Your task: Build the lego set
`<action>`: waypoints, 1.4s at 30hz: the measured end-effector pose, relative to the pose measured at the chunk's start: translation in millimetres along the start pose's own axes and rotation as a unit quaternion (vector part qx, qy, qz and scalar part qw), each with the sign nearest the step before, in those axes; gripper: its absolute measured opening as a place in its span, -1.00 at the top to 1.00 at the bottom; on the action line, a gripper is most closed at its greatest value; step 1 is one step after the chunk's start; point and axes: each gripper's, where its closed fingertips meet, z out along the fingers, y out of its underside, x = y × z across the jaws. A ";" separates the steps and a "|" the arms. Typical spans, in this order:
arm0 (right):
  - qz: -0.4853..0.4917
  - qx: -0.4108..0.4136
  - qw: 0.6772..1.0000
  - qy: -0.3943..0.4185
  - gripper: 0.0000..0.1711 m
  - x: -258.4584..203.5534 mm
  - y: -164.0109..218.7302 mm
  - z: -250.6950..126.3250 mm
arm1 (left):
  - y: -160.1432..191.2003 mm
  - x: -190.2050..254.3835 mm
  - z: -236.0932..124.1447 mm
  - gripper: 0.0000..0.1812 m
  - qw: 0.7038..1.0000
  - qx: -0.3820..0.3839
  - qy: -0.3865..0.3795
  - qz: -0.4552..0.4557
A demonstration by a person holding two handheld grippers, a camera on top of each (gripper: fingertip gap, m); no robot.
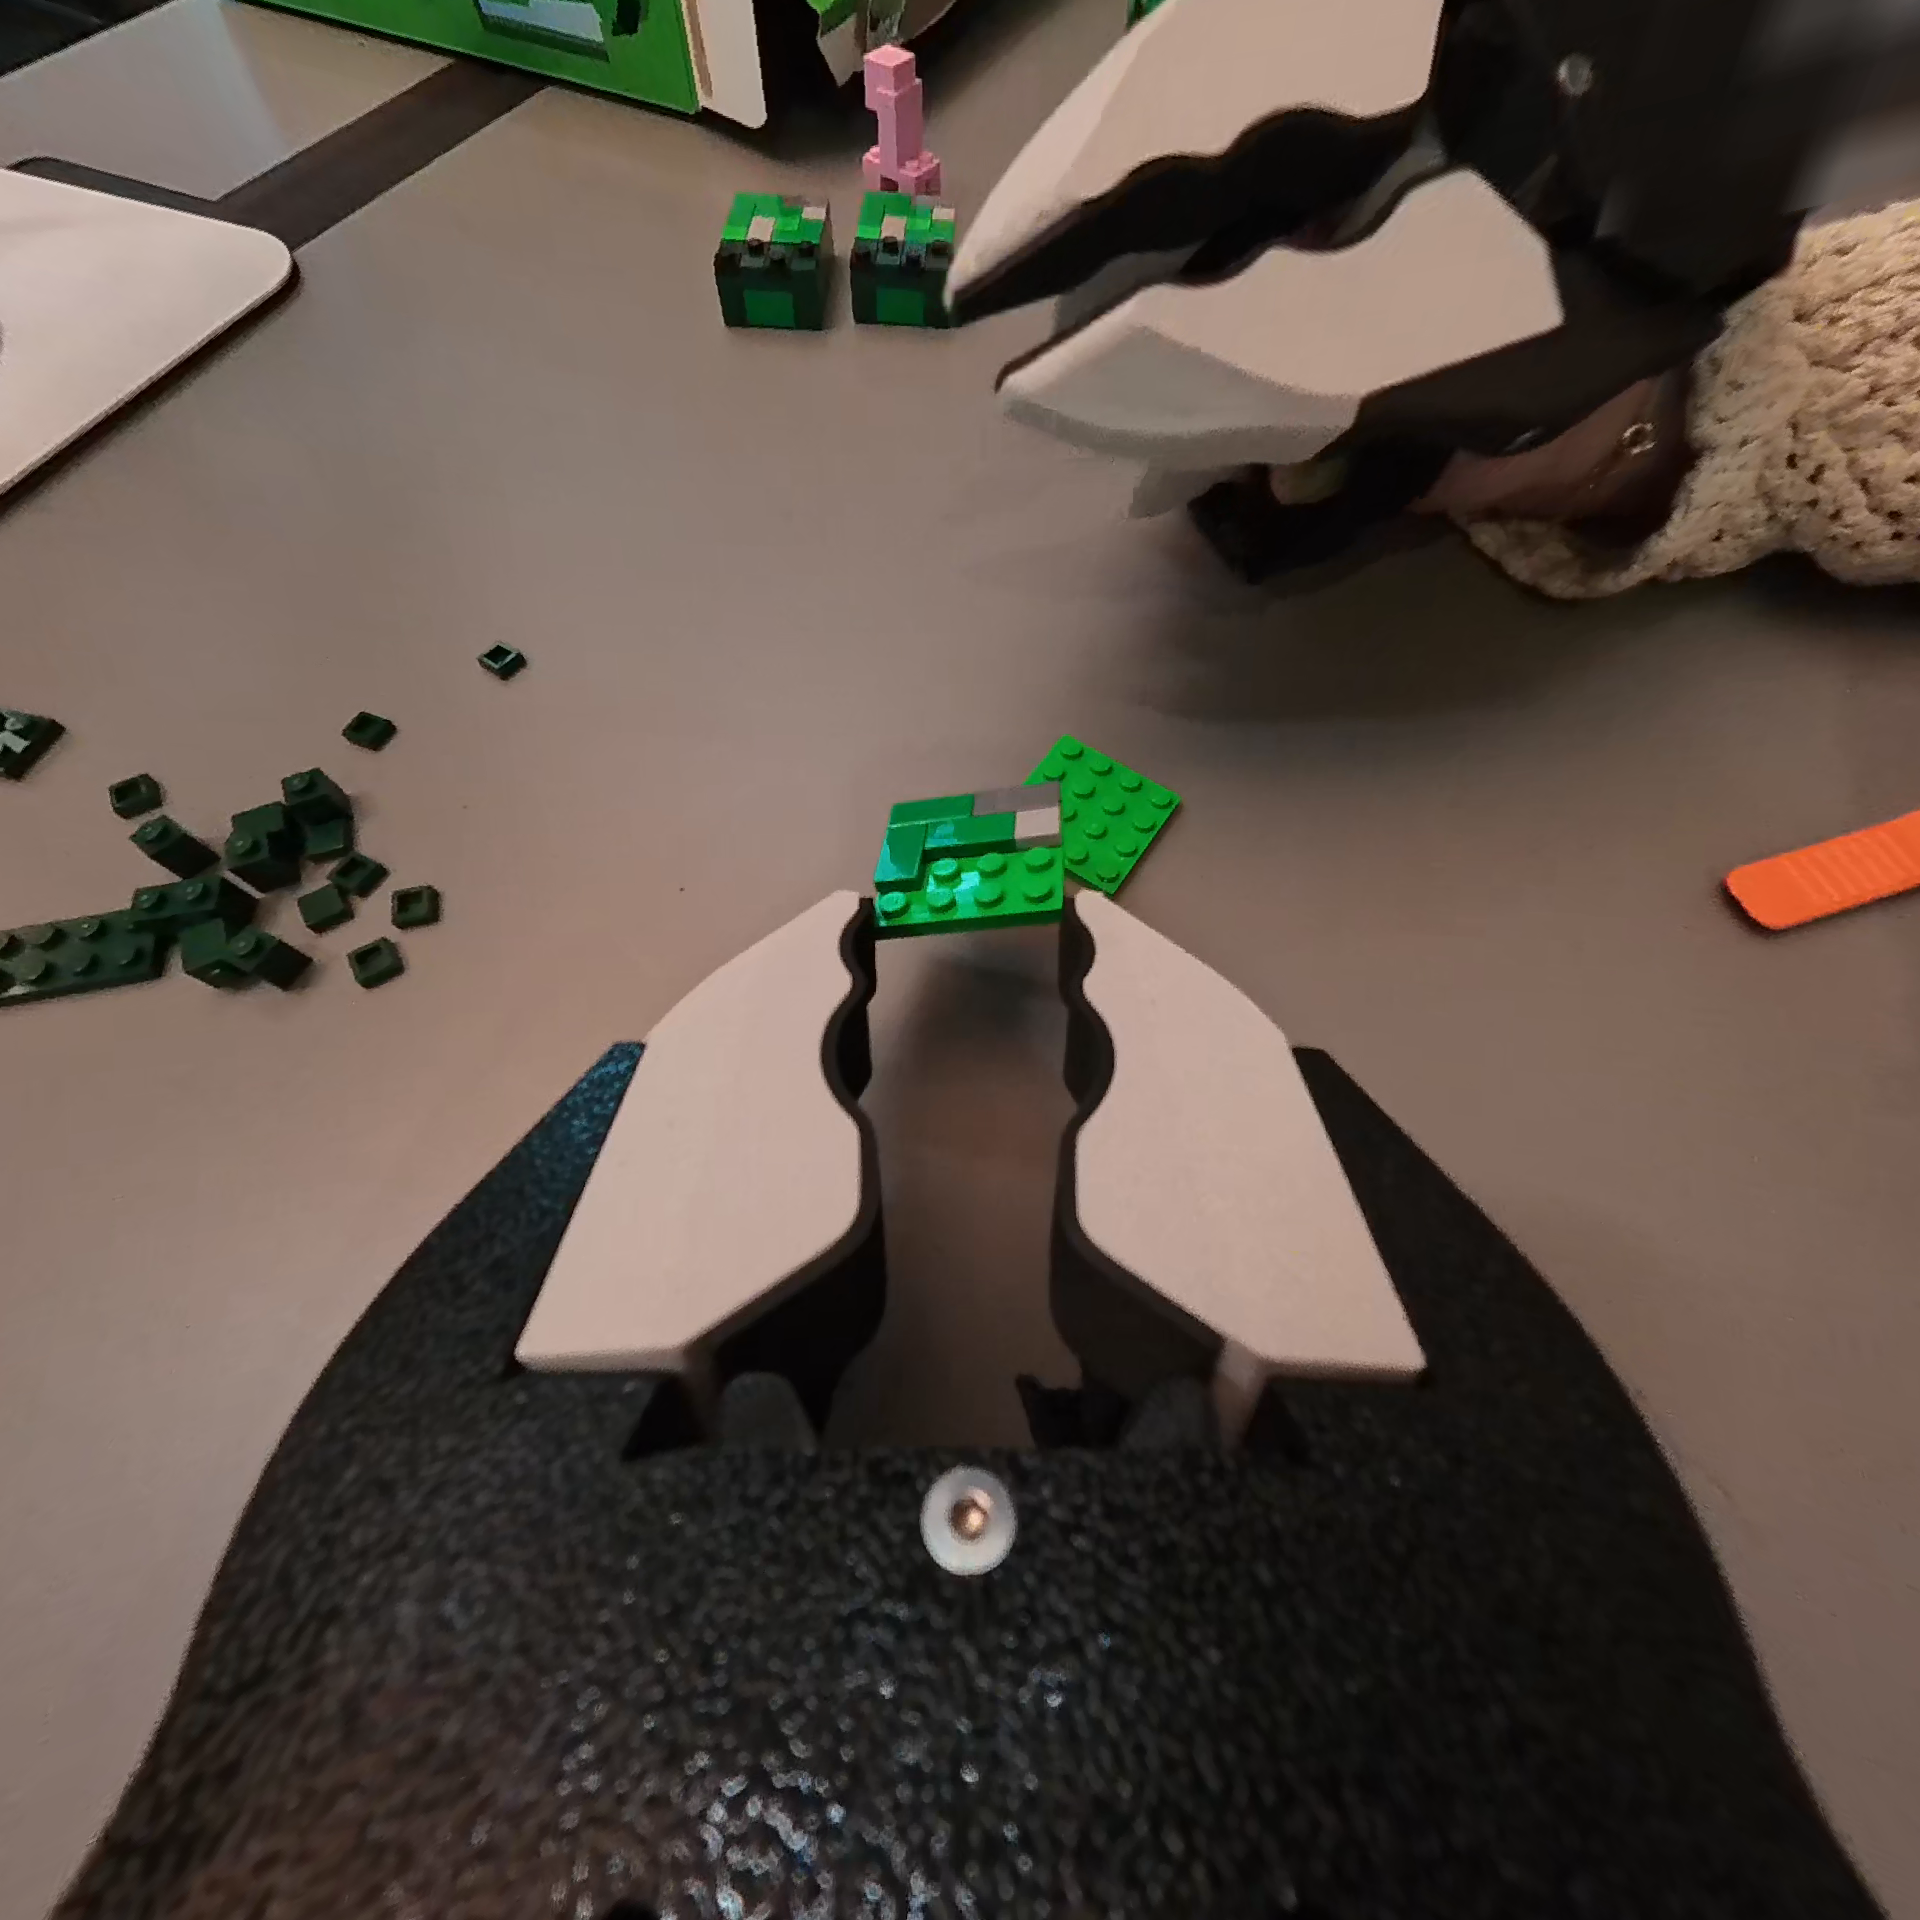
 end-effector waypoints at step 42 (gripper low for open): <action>0.072 -0.592 0.743 -0.304 0.82 -115.4 6.4 397.3 | 6.2 7.7 5.8 0.63 0.998 -0.026 -0.010 0.056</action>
